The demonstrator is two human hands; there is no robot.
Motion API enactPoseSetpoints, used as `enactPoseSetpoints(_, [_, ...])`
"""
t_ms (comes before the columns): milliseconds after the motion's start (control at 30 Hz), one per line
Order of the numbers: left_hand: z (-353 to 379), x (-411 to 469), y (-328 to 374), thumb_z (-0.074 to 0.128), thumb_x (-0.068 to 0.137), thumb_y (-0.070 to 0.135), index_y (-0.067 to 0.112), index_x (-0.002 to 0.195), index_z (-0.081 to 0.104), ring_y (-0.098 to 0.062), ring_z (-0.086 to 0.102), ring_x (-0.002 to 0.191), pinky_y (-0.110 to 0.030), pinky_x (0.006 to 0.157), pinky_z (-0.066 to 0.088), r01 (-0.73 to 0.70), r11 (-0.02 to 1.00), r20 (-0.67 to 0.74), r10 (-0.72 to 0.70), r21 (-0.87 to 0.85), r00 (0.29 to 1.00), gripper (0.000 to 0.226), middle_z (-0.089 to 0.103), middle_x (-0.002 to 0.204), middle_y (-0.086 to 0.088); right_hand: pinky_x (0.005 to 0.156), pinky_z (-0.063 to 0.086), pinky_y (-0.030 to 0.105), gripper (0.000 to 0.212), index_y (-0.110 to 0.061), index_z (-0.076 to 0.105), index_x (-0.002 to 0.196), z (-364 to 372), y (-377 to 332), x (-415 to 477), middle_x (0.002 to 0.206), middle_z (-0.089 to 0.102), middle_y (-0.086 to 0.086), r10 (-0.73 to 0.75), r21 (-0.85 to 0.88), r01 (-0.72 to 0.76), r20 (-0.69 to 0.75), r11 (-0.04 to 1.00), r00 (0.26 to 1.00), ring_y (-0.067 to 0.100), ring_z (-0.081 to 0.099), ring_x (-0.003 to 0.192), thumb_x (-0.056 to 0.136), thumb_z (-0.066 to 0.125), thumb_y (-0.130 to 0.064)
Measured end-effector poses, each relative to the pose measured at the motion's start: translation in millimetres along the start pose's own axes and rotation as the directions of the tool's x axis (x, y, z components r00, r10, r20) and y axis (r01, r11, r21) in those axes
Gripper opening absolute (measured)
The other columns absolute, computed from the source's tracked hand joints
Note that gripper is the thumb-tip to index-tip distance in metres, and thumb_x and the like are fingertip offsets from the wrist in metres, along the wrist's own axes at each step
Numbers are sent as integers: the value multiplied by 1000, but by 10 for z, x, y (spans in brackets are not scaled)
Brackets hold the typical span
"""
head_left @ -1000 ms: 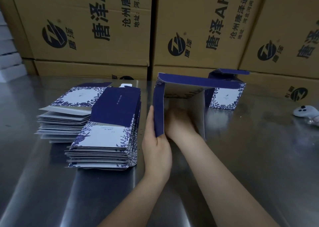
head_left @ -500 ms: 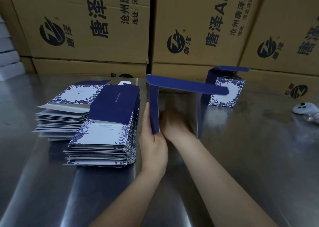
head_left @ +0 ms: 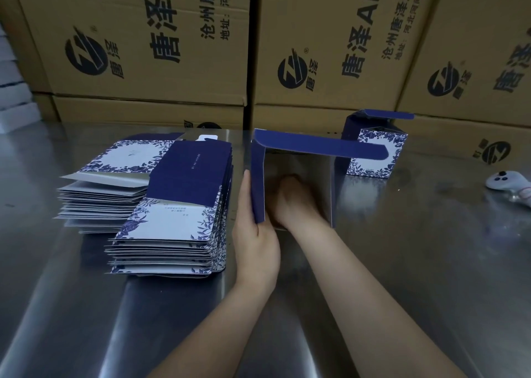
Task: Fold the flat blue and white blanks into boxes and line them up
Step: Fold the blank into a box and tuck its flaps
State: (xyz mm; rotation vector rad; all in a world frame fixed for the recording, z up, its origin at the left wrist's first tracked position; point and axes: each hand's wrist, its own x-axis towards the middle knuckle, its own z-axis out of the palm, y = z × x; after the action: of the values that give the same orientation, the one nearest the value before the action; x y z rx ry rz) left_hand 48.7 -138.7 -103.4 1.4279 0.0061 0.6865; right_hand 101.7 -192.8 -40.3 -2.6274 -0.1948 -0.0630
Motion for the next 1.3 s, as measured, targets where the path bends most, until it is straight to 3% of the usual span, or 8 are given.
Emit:
enactPoseSetpoints(133, [8,11,11,36,103,-1,32,151,37,12,37,135,-18,115,30,19,1000,14,-19,-13,1000,58,44,149,19,101,41,36,32,-12,63,107,-55,-28,38,113,63,9,-55,-124,69,109,990,992,25,55,108,102,38,-31])
enactPoseSetpoints(300, [-12,-4,20,40,98,-9,30,152,35,12,36,135,-1,105,28,9,999,11,-9,40,1000,67,42,150,19,77,37,24,20,-13,57,107,-54,34,91,99,53,1,45,164,-33,-69,986,997,13,50,89,100,47,-30])
enactPoseSetpoints(533, [12,-12,35,41,99,-8,30,150,35,37,32,114,7,92,24,8,1000,24,-9,25,1000,64,39,131,38,96,45,36,31,-10,62,101,-139,-52,85,109,65,11,15,-146,4,127,989,992,25,59,102,102,37,-29])
enactPoseSetpoints(700, [11,-2,34,41,99,-9,30,152,35,34,32,118,6,96,25,29,1000,18,-29,8,999,65,41,140,32,74,40,26,25,-21,50,76,-130,-2,106,85,56,-2,51,51,-52,28,997,998,10,50,75,99,48,-30])
enactPoseSetpoints(833, [7,-1,25,38,96,-11,31,152,35,32,32,120,5,96,25,34,999,14,-34,28,999,70,43,144,25,72,34,22,23,-21,52,80,-71,7,40,80,48,-7,-23,49,28,-104,998,994,11,50,84,101,46,-30])
enactPoseSetpoints(933, [1,6,6,37,94,-14,33,151,35,33,34,117,5,94,27,41,999,16,-41,24,999,74,42,135,35,77,34,21,19,-16,59,96,-55,-38,3,89,47,-5,-133,61,132,16,989,991,11,48,89,102,44,-27])
enactPoseSetpoints(1067, [-6,14,17,40,97,-9,37,150,34,30,34,121,2,99,28,45,999,10,-45,20,999,70,41,135,37,58,34,17,33,-26,43,68,-77,-75,45,73,47,-7,-124,93,109,170,990,978,9,46,69,101,45,-22])
enactPoseSetpoints(1300, [-15,6,41,41,99,-7,41,148,34,14,38,131,-7,107,30,39,998,6,-40,41,999,69,44,141,29,53,28,14,33,-20,43,69,-36,-36,36,69,41,-8,-130,-9,130,51,991,990,5,40,63,102,45,-27])
